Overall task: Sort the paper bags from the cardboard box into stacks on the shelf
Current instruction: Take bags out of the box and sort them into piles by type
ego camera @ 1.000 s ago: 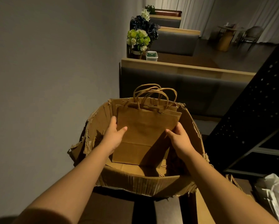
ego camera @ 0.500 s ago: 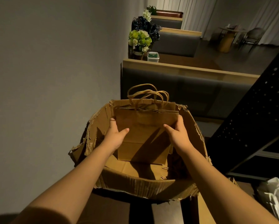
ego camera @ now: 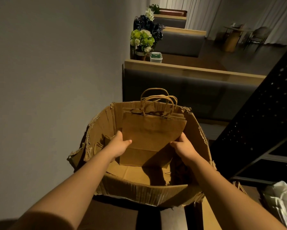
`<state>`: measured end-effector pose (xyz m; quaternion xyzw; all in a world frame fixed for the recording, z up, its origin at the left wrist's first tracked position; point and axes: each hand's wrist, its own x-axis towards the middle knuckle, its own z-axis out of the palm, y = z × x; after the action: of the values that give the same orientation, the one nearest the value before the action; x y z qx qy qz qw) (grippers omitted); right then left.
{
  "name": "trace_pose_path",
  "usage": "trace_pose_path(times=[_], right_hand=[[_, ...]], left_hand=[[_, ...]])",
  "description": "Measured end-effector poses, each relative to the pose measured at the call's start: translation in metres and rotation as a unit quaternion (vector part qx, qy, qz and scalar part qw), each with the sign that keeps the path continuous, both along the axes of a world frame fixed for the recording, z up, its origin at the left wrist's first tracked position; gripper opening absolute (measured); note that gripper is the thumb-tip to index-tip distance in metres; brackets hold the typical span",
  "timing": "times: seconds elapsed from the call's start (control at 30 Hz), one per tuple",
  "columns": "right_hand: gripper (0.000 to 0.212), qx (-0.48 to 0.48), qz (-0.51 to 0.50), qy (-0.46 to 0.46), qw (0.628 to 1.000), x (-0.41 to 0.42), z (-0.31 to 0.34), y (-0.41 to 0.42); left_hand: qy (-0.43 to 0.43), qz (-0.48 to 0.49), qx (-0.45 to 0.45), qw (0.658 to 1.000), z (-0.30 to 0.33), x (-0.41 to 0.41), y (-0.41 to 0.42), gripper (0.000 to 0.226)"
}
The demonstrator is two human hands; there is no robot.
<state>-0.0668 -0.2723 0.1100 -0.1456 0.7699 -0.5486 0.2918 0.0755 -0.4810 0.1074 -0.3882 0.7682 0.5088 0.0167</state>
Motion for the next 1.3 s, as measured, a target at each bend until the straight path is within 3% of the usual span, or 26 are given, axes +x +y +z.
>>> trace_pose_path(times=[0.23, 0.37, 0.47, 0.6, 0.73, 1.0, 1.17, 1.3], right_hand=[[0.048, 0.039, 0.004, -0.031, 0.999, 0.0, -0.006, 0.001], [0.041, 0.061, 0.0, 0.058, 0.996, 0.001, 0.005, -0.001], [0.037, 0.005, -0.024, 0.093, 0.995, -0.001, 0.022, -0.002], [0.031, -0.122, -0.046, 0.063, 0.989, 0.002, 0.055, -0.002], [0.026, -0.162, -0.071, 0.133, 0.975, 0.005, 0.087, 0.005], [0.025, -0.097, -0.094, 0.223, 0.965, 0.007, 0.116, 0.066], [0.029, -0.022, -0.07, 0.296, 0.952, 0.008, 0.127, 0.134], [0.028, -0.017, -0.067, 0.308, 0.949, 0.009, 0.126, 0.197]], left_hand=[[-0.005, -0.004, -0.012, 1.0, 0.005, -0.002, 0.01, 0.069], [0.015, -0.014, -0.057, 0.998, 0.013, 0.0, 0.007, 0.064], [0.094, 0.014, -0.058, 0.994, 0.028, -0.002, 0.003, 0.05], [0.238, 0.085, 0.039, 0.967, 0.054, -0.006, 0.01, 0.038], [0.275, 0.065, 0.042, 0.958, 0.074, -0.016, 0.022, 0.049], [0.308, 0.012, -0.016, 0.951, 0.102, -0.026, 0.084, 0.051], [0.332, -0.018, -0.013, 0.943, 0.111, -0.02, 0.133, 0.047], [0.344, -0.039, 0.001, 0.938, 0.116, -0.019, 0.191, 0.039]])
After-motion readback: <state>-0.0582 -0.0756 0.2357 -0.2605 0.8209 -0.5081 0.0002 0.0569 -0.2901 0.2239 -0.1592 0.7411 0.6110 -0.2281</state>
